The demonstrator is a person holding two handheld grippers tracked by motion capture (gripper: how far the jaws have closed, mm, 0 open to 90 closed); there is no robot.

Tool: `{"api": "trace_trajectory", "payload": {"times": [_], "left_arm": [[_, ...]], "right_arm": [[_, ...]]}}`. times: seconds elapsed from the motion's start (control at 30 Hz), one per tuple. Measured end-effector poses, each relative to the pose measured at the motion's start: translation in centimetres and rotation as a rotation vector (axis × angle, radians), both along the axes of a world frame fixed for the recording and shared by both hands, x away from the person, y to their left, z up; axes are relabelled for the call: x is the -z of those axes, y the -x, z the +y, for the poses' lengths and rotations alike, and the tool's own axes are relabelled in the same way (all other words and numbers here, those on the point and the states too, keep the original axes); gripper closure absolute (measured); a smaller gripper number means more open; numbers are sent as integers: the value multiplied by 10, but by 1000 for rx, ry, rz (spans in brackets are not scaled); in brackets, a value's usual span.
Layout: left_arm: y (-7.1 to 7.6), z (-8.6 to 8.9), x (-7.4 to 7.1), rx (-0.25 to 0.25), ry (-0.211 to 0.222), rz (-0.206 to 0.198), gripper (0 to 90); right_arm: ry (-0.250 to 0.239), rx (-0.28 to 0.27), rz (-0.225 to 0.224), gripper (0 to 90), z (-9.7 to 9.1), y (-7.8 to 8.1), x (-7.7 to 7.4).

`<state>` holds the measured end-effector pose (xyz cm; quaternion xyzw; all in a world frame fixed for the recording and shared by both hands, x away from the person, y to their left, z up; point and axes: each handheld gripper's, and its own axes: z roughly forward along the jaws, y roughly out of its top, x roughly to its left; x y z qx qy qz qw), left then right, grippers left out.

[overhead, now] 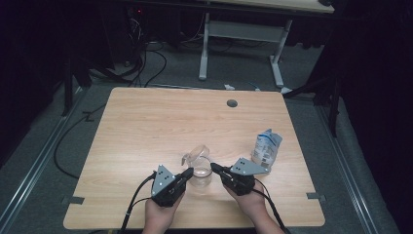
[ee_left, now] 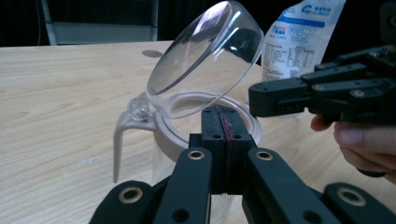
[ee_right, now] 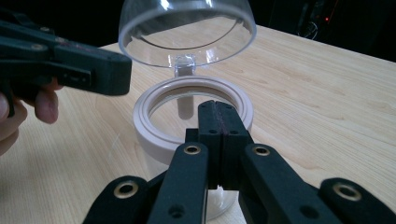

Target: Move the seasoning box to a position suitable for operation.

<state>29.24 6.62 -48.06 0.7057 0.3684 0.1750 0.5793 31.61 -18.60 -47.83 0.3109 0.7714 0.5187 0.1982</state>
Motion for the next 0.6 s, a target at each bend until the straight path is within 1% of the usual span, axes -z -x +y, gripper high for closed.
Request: {"api": "trace_trajectory", "payload": {"times": [0.23, 0.6], "left_arm": [[-4, 5, -1, -23, 16, 0, 899], [-9, 12, 1, -55, 28, 2, 898]], "right_arm": [[2, 3, -6, 900, 0, 1, 1], [7, 2, -13, 900, 0, 1, 1]]}}
